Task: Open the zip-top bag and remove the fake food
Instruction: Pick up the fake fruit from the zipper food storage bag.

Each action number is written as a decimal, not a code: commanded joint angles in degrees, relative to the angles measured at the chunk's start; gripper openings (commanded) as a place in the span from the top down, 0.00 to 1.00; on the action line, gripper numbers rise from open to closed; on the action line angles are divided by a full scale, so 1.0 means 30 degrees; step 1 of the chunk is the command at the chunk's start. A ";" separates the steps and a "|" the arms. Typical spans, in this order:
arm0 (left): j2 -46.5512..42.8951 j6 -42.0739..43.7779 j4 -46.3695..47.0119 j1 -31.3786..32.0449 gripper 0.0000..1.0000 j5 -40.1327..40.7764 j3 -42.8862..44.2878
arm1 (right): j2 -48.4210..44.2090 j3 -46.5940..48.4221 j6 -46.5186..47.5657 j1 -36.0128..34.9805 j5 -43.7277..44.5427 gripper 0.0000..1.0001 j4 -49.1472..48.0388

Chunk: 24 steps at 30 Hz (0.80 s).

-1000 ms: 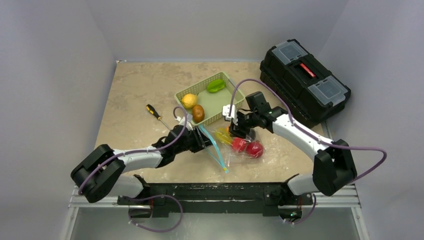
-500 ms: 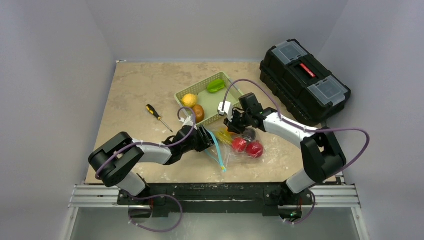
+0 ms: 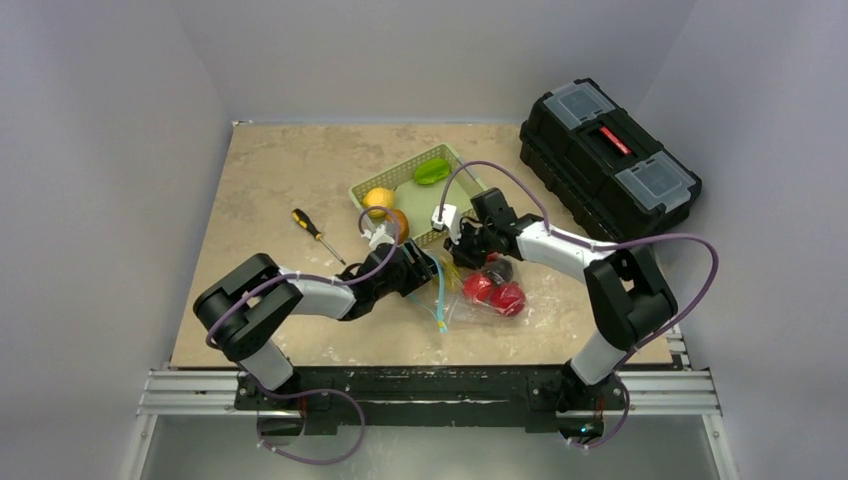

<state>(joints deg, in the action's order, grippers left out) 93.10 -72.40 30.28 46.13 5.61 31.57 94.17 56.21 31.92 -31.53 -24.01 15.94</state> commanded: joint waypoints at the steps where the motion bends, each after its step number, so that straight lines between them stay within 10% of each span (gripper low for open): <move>1: 0.0314 -0.0001 0.0033 0.0093 0.40 0.0811 0.0851 | 0.0283 0.0709 0.0005 -0.0134 -0.0908 0.86 0.0654; 8: 0.0444 0.0168 -0.0348 0.0135 0.52 0.1311 0.1060 | 0.0577 0.0986 0.0256 -0.0169 -0.1528 0.90 0.1394; 24: -0.0642 0.1701 0.1302 0.0681 0.28 0.0314 -0.0106 | 0.1647 0.1830 0.0628 -0.0767 -0.4477 0.94 0.3201</move>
<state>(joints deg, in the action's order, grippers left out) 93.56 -69.52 30.55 47.33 7.27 31.92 98.41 59.24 33.65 -33.23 -31.81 23.66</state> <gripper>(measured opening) 0.710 0.064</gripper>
